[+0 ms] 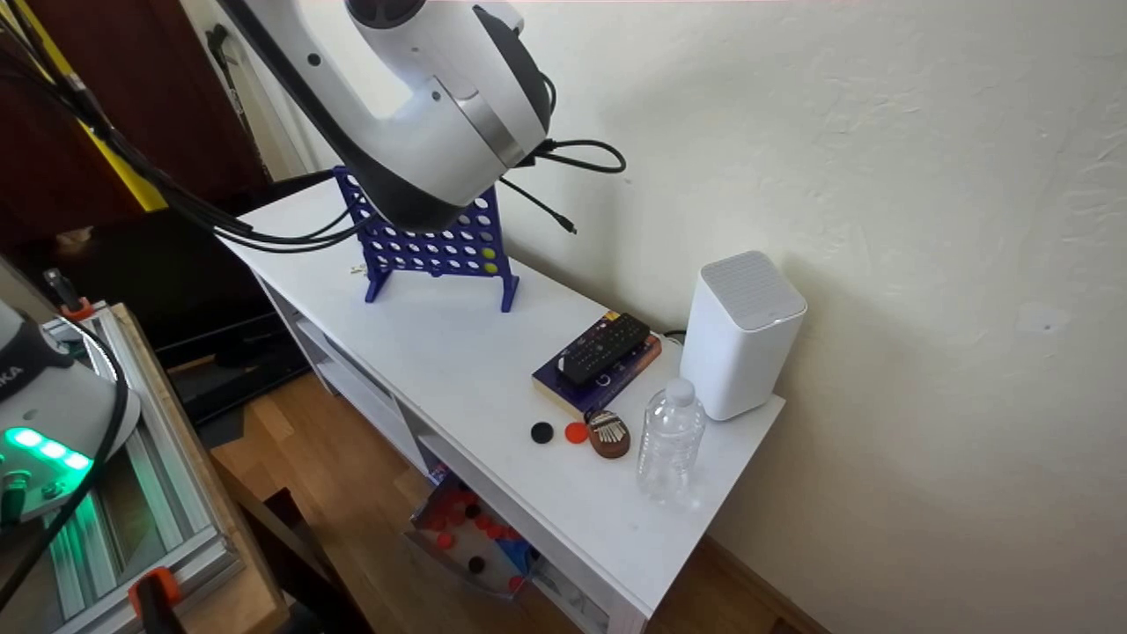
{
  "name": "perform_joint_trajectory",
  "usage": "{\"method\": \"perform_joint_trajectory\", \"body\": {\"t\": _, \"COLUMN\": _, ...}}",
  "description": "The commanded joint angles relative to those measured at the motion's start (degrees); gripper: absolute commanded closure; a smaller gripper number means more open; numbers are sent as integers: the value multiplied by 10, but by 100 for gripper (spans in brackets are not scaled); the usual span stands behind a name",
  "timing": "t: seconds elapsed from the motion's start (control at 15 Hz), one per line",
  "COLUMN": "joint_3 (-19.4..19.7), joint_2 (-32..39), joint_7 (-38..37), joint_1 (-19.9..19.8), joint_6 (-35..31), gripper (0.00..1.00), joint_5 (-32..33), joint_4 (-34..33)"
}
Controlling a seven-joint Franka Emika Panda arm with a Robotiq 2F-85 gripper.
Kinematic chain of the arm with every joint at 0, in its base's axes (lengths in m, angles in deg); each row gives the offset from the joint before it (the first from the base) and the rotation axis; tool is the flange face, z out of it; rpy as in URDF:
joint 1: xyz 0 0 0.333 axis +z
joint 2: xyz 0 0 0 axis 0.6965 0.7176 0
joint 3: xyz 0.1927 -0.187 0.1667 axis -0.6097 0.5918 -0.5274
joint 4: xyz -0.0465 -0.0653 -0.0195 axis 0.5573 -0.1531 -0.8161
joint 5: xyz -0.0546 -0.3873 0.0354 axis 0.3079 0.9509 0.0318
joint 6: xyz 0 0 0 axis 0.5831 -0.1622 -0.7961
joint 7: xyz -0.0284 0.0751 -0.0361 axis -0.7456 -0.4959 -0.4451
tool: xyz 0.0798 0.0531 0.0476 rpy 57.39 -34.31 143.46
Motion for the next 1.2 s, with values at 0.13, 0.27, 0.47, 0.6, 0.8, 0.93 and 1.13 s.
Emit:
{"method": "perform_joint_trajectory", "body": {"t": 0.13, "joint_3": 6, "joint_2": 0, "joint_7": 3, "joint_1": 6, "joint_6": -2, "gripper": 64, "joint_5": -4, "joint_4": 2}}
{"method": "perform_joint_trajectory", "body": {"t": 0.27, "joint_3": 6, "joint_2": 0, "joint_7": 3, "joint_1": 6, "joint_6": -2, "gripper": 64, "joint_5": -4, "joint_4": 2}}
{"method": "perform_joint_trajectory", "body": {"t": 0.47, "joint_3": 6, "joint_2": 0, "joint_7": 3, "joint_1": 6, "joint_6": -2, "gripper": 89, "joint_5": -4, "joint_4": 2}}
{"method": "perform_joint_trajectory", "body": {"t": 0.6, "joint_3": 3, "joint_2": -9, "joint_7": 11, "joint_1": 10, "joint_6": 8, "gripper": 89, "joint_5": -16, "joint_4": 29}}
{"method": "perform_joint_trajectory", "body": {"t": 0.8, "joint_3": 0, "joint_2": -15, "joint_7": 30, "joint_1": 10, "joint_6": 6, "gripper": 89, "joint_5": -34, "joint_4": 59}}
{"method": "perform_joint_trajectory", "body": {"t": 0.93, "joint_3": -1, "joint_2": -16, "joint_7": 49, "joint_1": 9, "joint_6": 5, "gripper": 89, "joint_5": -46, "joint_4": 77}}
{"method": "perform_joint_trajectory", "body": {"t": 1.13, "joint_3": 0, "joint_2": -20, "joint_7": 81, "joint_1": 5, "joint_6": 4, "gripper": 89, "joint_5": -65, "joint_4": 100}}
